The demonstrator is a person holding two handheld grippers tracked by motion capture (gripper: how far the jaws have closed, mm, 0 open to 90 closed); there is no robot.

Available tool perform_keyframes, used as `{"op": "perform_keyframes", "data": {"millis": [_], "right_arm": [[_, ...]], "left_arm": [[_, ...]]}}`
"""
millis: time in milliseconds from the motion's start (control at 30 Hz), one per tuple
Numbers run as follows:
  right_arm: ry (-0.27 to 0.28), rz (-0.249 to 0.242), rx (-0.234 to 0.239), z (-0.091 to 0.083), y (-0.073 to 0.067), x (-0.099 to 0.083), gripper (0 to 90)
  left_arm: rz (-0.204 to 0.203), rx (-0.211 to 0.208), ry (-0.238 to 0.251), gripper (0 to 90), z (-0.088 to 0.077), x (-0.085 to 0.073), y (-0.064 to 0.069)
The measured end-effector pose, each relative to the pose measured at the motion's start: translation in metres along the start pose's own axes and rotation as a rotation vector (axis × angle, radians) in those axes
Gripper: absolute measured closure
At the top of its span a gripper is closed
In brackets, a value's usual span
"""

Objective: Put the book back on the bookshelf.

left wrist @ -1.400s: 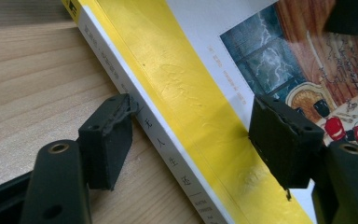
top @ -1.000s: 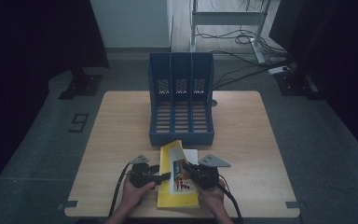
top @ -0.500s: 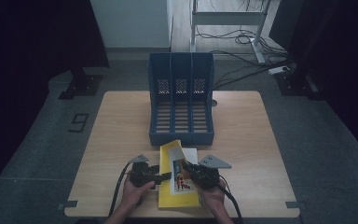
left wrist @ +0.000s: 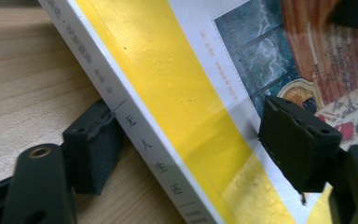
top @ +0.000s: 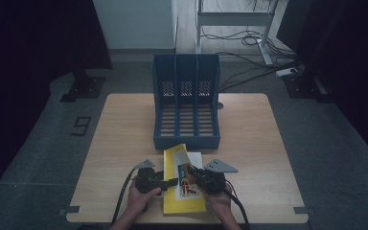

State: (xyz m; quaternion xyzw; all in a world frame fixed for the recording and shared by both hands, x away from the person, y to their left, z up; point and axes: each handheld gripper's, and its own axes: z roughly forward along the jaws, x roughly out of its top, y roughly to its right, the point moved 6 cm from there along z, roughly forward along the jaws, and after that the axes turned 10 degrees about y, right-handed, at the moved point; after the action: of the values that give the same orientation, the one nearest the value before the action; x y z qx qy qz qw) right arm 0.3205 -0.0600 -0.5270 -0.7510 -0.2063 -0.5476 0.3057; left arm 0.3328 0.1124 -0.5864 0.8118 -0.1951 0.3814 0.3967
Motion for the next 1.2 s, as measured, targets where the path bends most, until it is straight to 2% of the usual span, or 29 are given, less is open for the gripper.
{"op": "perform_keyframes", "data": {"millis": [33, 67, 133, 200, 267, 367, 433, 533, 767, 933, 1033, 1200], "right_arm": [[0.000, 0.000, 0.000, 0.000, 0.000, 0.000, 86.1], [-0.024, 0.020, -0.021, 0.001, 0.007, -0.004, 85.2], [-0.051, 0.045, -0.026, 0.001, 0.012, -0.007, 83.6], [-0.070, 0.045, -0.036, 0.002, 0.015, -0.009, 82.0], [-0.121, 0.034, -0.066, 0.005, 0.020, -0.015, 77.1], [-0.143, 0.039, -0.074, 0.006, 0.024, -0.019, 73.4], [-0.188, 0.043, -0.086, 0.009, 0.029, -0.025, 66.9], [-0.219, 0.057, -0.094, 0.011, 0.033, -0.031, 61.7], [-0.253, 0.077, -0.102, 0.014, 0.037, -0.038, 56.4], [-0.254, 0.067, -0.108, 0.014, 0.037, -0.039, 57.3], [-0.246, 0.053, -0.126, 0.016, 0.034, -0.041, 59.2], [-0.244, 0.056, -0.125, 0.016, 0.032, -0.041, 61.1]], "left_arm": [[0.001, 0.008, 0.001, 25.1, 0.000, 0.000, 0.000], [0.002, 0.015, 0.001, 27.7, 0.000, 0.000, 0.000], [0.010, 0.036, -0.002, 30.0, 0.000, 0.000, 0.000], [0.015, 0.045, -0.002, 32.2, 0.000, 0.000, 0.000], [0.031, 0.058, -0.006, 32.5, 0.001, 0.000, 0.000], [0.036, 0.066, -0.007, 33.5, 0.001, 0.000, 0.000], [0.036, 0.074, -0.008, 34.9, 0.001, 0.000, 0.000], [0.035, 0.076, -0.008, 36.0, 0.001, 0.000, -0.001], [0.030, 0.071, -0.007, 36.4, 0.001, 0.000, -0.001], [0.007, 0.063, 0.001, 36.5, 0.000, 0.000, -0.002], [-0.026, 0.032, 0.008, 36.6, 0.001, 0.001, -0.003], [-0.031, 0.031, 0.009, 40.3, 0.002, 0.001, -0.003]]}}
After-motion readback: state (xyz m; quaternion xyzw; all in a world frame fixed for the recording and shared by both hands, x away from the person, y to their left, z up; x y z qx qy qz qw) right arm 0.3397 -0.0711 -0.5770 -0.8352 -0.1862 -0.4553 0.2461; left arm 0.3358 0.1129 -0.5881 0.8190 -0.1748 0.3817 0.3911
